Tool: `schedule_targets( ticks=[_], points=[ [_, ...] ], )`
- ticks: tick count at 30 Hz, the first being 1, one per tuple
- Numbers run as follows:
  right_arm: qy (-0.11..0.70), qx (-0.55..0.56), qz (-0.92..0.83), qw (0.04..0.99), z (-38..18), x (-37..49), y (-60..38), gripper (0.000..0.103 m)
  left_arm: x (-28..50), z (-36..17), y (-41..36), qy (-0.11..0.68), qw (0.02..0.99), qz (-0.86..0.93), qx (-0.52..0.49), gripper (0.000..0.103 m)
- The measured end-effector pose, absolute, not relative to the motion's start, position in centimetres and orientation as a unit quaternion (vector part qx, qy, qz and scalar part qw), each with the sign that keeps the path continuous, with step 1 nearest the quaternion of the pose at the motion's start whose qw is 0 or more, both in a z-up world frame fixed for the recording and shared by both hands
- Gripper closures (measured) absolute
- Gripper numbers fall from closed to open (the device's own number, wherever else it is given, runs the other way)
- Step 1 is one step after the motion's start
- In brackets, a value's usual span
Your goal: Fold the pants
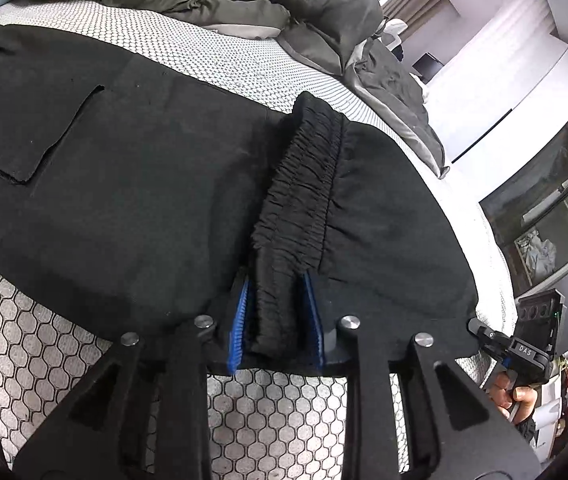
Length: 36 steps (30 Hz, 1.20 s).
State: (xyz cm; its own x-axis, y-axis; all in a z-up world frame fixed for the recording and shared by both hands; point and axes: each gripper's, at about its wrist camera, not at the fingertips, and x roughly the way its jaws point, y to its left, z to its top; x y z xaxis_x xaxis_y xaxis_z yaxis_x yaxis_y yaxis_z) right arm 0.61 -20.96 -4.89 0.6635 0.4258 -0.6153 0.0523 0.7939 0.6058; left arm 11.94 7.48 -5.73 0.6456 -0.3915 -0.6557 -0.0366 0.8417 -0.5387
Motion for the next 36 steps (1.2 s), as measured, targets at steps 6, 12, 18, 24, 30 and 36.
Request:
schedule_targets(
  ticks=[6,12,18,24,30,36],
  points=[
    [0.392,0.332,0.136,0.847,-5.1,-0.1,-21.8,0.093,11.4,-5.7,7.7,0.407,0.869,-0.100,-0.263,0.080],
    [0.379,0.291,0.132,0.869,-4.0,-0.4,-20.5,0.101,11.0,-5.8,7.7,0.406,0.869,-0.099,-0.264,0.080],
    [0.429,0.270,0.119,0.854,-5.5,-1.1,-19.3,0.101,11.0,-5.9,7.7,0.407,0.870,-0.097,-0.261,0.079],
    [0.403,0.305,0.136,0.852,-4.8,-2.1,-21.2,0.079,10.9,-5.7,7.9,0.406,0.870,-0.097,-0.262,0.074],
    [0.351,0.345,0.109,0.864,-4.4,-2.0,-23.5,0.065,10.8,-5.5,8.0,0.402,0.873,-0.092,-0.260,0.066],
    [0.351,0.369,0.090,0.856,-4.3,2.5,-25.1,0.062,10.5,-3.0,9.4,0.378,0.888,-0.071,-0.251,0.047]
  ],
)
